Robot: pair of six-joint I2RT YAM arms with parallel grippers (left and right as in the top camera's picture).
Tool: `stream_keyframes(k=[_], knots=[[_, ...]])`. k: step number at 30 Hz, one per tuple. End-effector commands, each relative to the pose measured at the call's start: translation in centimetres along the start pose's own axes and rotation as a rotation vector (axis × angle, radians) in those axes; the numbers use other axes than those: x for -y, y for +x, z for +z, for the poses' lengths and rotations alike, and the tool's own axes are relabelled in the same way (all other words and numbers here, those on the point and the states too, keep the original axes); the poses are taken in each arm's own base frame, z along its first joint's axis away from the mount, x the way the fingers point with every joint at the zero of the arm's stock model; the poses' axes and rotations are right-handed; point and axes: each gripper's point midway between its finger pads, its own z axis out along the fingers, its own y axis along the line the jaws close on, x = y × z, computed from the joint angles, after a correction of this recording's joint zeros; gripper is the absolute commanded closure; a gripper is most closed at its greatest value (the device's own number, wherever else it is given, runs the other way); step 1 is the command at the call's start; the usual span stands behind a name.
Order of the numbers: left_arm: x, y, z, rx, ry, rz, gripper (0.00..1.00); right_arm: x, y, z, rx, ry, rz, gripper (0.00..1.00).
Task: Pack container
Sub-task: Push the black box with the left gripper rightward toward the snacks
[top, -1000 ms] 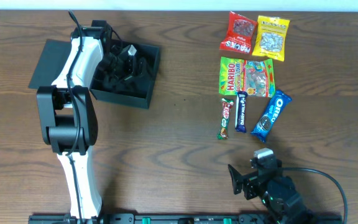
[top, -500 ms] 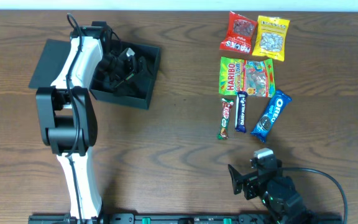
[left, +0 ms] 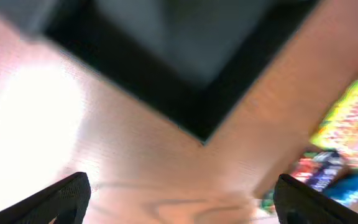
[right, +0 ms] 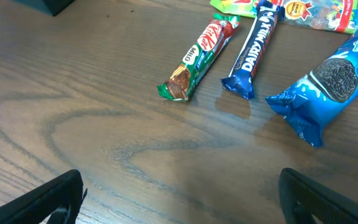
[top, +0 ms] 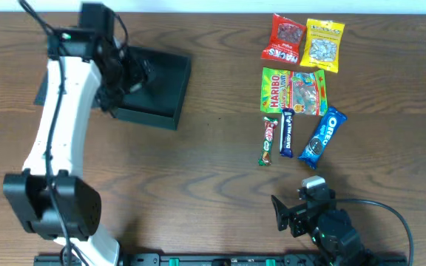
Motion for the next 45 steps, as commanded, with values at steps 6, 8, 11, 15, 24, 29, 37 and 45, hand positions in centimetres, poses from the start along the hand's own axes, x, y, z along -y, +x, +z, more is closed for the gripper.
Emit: stream_keyframes(k=[6, 8, 11, 15, 24, 29, 37, 45], knots=[[-5.2, 4.5, 10.3, -0.146, -0.122, -0.368, 0.04, 0.2, 0.2, 0.1, -0.001, 0.01, -0.011, 0.01], [-5.4, 4.6, 11.5, -0.135, -0.112, -0.414, 0.04, 0.2, 0.2, 0.1, 0.0, 0.01, -0.012, 0.01], [-5.6, 4.5, 12.5, -0.115, -0.101, -0.472, 0.03, 0.2, 0.2, 0.1, 0.0, 0.01, -0.012, 0.01], [-5.1, 4.7, 12.5, -0.121, -0.083, -0.498, 0.0, 0.2, 0.2, 0.1, -0.001, 0.01, -0.012, 0.01], [-2.9, 3.8, 5.6, 0.07, 0.028, -0.579, 0.05, 0.2, 0.2, 0.1, 0.0, 0.01, -0.012, 0.01], [-3.1, 3.7, 5.7, 0.149, -0.016, -0.677, 0.08, 0.2, 0.2, 0.1, 0.0, 0.01, -0.012, 0.01], [-1.7, 2.3, 10.1, 0.145, -0.014, -0.728, 0.11, 0.2, 0.2, 0.1, 0.0, 0.01, -0.011, 0.01], [-2.3, 2.3, 11.8, 0.132, -0.059, -0.636, 0.6, 0.2, 0.2, 0.1, 0.0, 0.01, -0.011, 0.01]])
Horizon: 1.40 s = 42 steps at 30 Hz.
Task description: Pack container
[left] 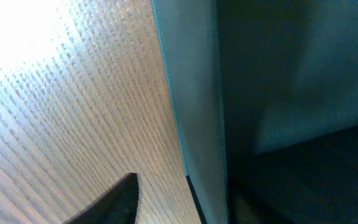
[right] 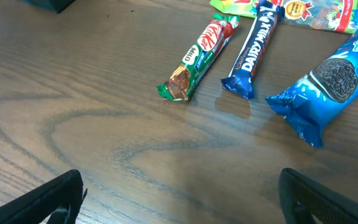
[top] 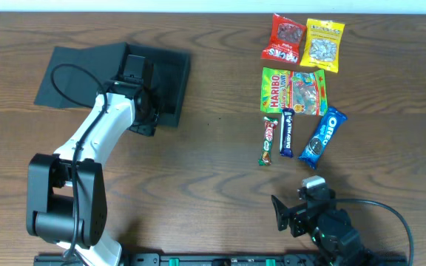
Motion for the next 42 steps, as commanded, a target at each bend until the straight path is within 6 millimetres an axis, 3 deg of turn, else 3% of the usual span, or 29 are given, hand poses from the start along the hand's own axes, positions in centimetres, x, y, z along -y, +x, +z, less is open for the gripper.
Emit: stream_keyframes(k=[1, 7, 10, 15, 20, 26, 42], knots=[[-0.6, -0.4, 0.5, 0.027, -0.033, 0.079, 0.65, 0.2, 0.2, 0.1, 0.0, 0.01, -0.011, 0.01], [-0.6, -0.2, 0.5, 0.014, -0.033, 0.249, 0.87, 0.2, 0.2, 0.1, 0.0, 0.01, -0.011, 0.01], [-0.6, -0.2, 0.5, 0.036, -0.046, 0.469, 0.94, 0.2, 0.2, 0.1, 0.0, 0.01, -0.011, 0.01], [-0.8, 0.8, 0.6, 0.016, -0.059, 0.766, 0.94, 0.2, 0.2, 0.1, 0.0, 0.01, -0.011, 0.01], [-1.6, 1.3, 0.5, -0.007, -0.092, 0.868, 0.94, 0.2, 0.2, 0.1, 0.0, 0.01, -0.012, 0.01], [-1.6, 1.2, 0.5, -0.015, -0.096, 1.141, 0.94, 0.2, 0.2, 0.1, -0.001, 0.01, -0.012, 0.01], [-1.0, 0.9, 0.6, 0.005, -0.088, 1.427, 0.94, 0.2, 0.2, 0.1, 0.0, 0.01, -0.011, 0.01]])
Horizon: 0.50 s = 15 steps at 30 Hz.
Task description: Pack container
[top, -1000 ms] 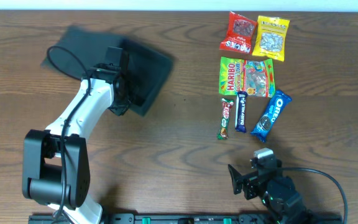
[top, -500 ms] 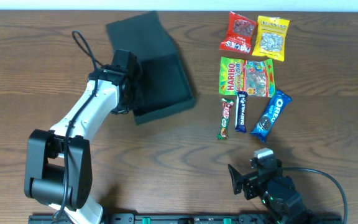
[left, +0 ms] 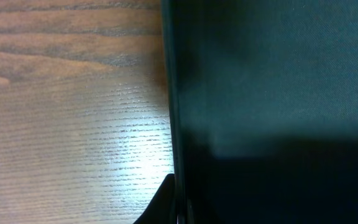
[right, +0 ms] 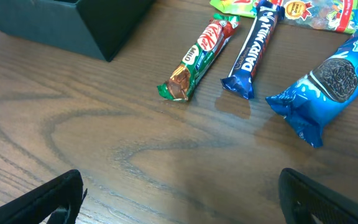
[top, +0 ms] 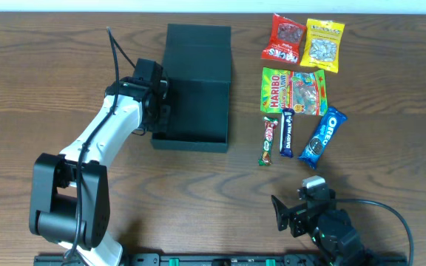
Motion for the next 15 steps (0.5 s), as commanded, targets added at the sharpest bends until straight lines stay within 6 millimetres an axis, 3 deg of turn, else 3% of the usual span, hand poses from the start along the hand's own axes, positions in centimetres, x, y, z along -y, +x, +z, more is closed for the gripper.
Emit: stream_keyframes(k=[1, 9, 15], knots=[[0.1, 0.2, 0.5, -0.013, -0.006, 0.058, 0.94, 0.2, 0.2, 0.1, -0.001, 0.011, -0.012, 0.01], [3.0, -0.2, 0.5, 0.016, 0.009, -0.018, 0.94, 0.2, 0.2, 0.1, -0.001, 0.011, -0.012, 0.01], [3.5, 0.2, 0.5, 0.004, 0.005, -0.21, 0.94, 0.2, 0.2, 0.1, -0.001, 0.011, -0.012, 0.01]])
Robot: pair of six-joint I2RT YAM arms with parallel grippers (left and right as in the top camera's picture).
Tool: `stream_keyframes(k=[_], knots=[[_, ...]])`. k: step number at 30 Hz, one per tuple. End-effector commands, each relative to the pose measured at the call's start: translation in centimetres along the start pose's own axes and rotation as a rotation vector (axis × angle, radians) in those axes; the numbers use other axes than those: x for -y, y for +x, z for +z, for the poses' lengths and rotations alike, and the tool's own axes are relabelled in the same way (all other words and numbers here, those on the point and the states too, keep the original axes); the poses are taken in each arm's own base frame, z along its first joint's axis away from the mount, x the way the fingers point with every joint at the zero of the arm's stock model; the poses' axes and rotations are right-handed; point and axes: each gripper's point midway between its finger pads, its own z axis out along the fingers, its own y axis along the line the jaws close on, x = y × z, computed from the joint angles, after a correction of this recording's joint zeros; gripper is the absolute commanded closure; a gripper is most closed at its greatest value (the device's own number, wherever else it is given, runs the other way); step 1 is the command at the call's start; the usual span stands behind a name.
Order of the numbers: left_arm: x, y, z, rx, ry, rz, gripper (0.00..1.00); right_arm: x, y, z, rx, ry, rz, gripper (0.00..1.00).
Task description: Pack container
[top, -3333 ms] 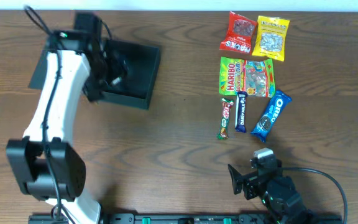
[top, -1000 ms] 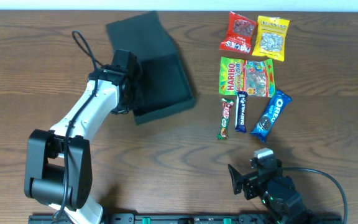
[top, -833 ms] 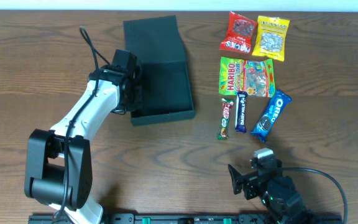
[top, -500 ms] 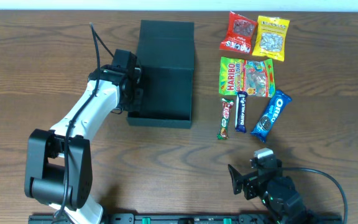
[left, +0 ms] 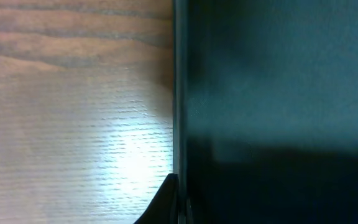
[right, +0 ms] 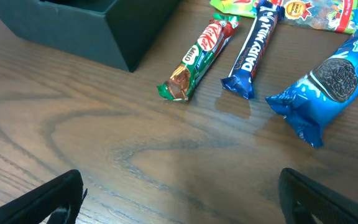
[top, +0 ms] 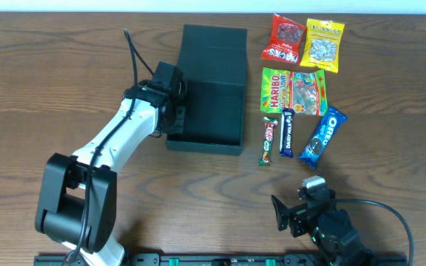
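Note:
An open black container (top: pixel 213 96) lies near the table's middle, its lid part toward the far edge. My left gripper (top: pixel 174 111) is shut on its left wall. In the left wrist view the wall (left: pixel 180 93) runs straight up between the jaws, with one dark finger (left: pixel 165 202) outside it and the dark inside (left: pixel 278 93) to the right. A KitKat bar (top: pixel 269 140), a Dairy Milk bar (top: pixel 287 133) and an Oreo pack (top: pixel 322 137) lie just right of the container. My right gripper (right: pixel 182 199) rests open and empty near the front edge.
A Haribo bag (top: pixel 294 91), a red snack packet (top: pixel 283 38) and a yellow one (top: pixel 324 44) lie at the back right. The right wrist view shows the container's near corner (right: pixel 104 31), the KitKat bar (right: pixel 199 56) and the Oreo pack (right: pixel 328 81).
The container, with my left gripper on its left wall, has shifted a little to the right, closer to the snack bars. The right arm has not moved.
My left gripper was open above the container at the table's far left. Then it stood at the container's wall there. Later the container was turned and lay near the middle, held by that wall, and now it lies further right beside the snacks.

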Motion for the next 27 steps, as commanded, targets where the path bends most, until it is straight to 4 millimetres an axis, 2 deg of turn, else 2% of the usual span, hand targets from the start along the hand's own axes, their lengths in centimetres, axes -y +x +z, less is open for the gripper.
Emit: stream_keyframes(k=[1, 11, 26, 27], knots=[[-0.2, 0.5, 0.5, -0.024, -0.004, -0.134, 0.94, 0.2, 0.2, 0.1, -0.001, 0.011, -0.012, 0.01], [1.9, 1.1, 0.5, -0.044, 0.042, -0.177, 0.94, 0.2, 0.2, 0.1, -0.001, 0.011, -0.012, 0.01], [1.0, 0.5, 0.5, -0.01, -0.014, -0.008, 0.94, 0.2, 0.2, 0.1, -0.001, 0.011, -0.012, 0.01], [1.0, 0.5, 0.5, -0.01, -0.014, -0.008, 0.9, 0.2, 0.2, 0.1, -0.001, 0.011, -0.012, 0.01]])
